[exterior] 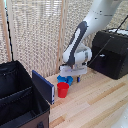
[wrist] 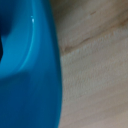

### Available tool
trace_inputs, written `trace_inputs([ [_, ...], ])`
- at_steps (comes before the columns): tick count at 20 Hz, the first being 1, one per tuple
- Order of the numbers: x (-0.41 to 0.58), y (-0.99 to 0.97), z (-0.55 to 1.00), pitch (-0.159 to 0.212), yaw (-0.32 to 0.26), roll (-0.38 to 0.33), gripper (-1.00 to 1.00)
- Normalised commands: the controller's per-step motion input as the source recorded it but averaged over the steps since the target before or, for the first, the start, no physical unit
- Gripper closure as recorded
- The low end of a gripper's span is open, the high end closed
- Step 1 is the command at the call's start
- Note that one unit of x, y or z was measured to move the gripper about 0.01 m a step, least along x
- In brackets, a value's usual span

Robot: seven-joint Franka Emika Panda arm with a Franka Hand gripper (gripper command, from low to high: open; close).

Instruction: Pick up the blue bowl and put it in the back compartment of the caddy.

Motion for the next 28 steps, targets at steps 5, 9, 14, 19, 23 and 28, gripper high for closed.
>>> trace_inputs([
  [5,0.000,0.00,-0.02,0.012,0.000,0.000,1.00],
  [9,0.000,-0.01,0.00,0.000,0.000,0.000,1.00],
  [14,0.033,0.00,0.00,0.000,-0.004,0.000,1.00],
  [19,0.053,0.00,0.31,0.000,-0.004,-0.001,1.00],
  [23,0.173,0.00,0.98,0.027,-0.028,0.000,1.00],
  [28,0.245,0.10,1.00,0.030,-0.014,-0.001,1.00],
])
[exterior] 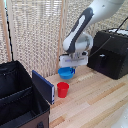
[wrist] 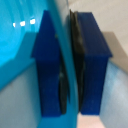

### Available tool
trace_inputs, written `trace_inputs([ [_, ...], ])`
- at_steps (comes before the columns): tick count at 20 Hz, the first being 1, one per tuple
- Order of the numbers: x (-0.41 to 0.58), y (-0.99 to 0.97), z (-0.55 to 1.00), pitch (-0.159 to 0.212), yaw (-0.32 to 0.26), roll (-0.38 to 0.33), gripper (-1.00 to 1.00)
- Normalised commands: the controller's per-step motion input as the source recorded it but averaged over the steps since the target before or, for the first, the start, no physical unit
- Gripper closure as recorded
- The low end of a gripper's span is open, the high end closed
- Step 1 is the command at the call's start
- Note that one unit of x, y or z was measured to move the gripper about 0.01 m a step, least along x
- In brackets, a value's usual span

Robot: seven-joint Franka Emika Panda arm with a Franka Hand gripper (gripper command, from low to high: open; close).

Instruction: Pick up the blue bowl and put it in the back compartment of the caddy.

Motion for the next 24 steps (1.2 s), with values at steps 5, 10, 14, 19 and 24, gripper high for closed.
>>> trace_inputs([
  [5,0.226,0.31,0.99,0.056,0.000,0.024,1.00],
  [10,0.187,0.51,0.83,0.098,0.007,0.084,1.00],
  [14,0.086,0.72,0.77,0.095,0.025,0.103,1.00],
  [19,0.008,0.79,0.74,0.047,0.003,0.119,1.00],
  [24,0.008,0.86,0.54,0.005,0.000,0.060,1.00],
])
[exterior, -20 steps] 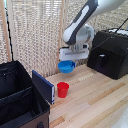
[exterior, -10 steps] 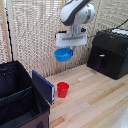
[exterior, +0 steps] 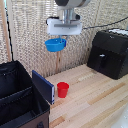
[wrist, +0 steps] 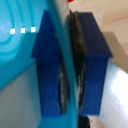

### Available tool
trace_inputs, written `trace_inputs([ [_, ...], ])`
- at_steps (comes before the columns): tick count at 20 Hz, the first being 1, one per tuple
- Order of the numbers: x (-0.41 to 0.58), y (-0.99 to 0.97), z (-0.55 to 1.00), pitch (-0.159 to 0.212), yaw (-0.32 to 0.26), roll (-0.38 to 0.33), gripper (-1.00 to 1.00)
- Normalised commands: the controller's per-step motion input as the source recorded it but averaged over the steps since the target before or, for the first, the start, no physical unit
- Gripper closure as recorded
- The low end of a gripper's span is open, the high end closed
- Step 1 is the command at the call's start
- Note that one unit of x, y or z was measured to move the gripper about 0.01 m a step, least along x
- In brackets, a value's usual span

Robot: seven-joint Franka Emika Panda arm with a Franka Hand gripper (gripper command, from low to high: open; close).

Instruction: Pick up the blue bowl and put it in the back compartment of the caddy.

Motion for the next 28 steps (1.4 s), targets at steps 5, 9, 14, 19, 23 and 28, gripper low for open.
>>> trace_inputs([
  [5,0.072,0.95,0.25,0.000,0.000,0.000,1.00],
  [9,0.096,0.96,0.17,0.000,0.000,0.000,1.00],
  [14,0.107,0.96,0.13,-0.001,0.000,-0.012,1.00],
  [19,0.126,0.95,0.08,-0.013,0.000,-0.027,1.00],
  [23,0.141,0.94,0.06,-0.022,0.000,-0.035,1.00],
  [28,0.146,0.93,0.01,-0.019,0.000,-0.051,1.00],
])
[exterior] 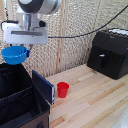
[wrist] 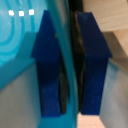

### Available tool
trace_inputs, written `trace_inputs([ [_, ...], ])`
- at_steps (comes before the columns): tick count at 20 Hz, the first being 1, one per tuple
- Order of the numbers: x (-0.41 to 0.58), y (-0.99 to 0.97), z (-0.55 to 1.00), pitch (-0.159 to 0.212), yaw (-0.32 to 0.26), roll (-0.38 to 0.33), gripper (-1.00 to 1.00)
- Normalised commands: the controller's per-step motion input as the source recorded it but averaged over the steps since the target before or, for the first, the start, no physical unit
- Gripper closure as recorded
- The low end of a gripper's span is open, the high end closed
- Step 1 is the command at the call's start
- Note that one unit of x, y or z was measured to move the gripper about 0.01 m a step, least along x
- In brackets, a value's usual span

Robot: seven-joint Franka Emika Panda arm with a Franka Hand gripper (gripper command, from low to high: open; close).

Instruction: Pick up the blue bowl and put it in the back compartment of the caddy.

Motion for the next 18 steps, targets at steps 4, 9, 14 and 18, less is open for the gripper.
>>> trace_inputs([
  [4,0.176,0.74,-0.28,-0.039,0.000,-0.117,1.00],
  [9,0.221,0.38,-0.26,-0.067,0.000,-0.138,1.00],
  [14,0.177,0.01,0.32,-0.170,0.007,-0.069,-1.00],
  [18,0.412,-0.28,0.54,-0.113,0.055,-0.081,-1.00],
])
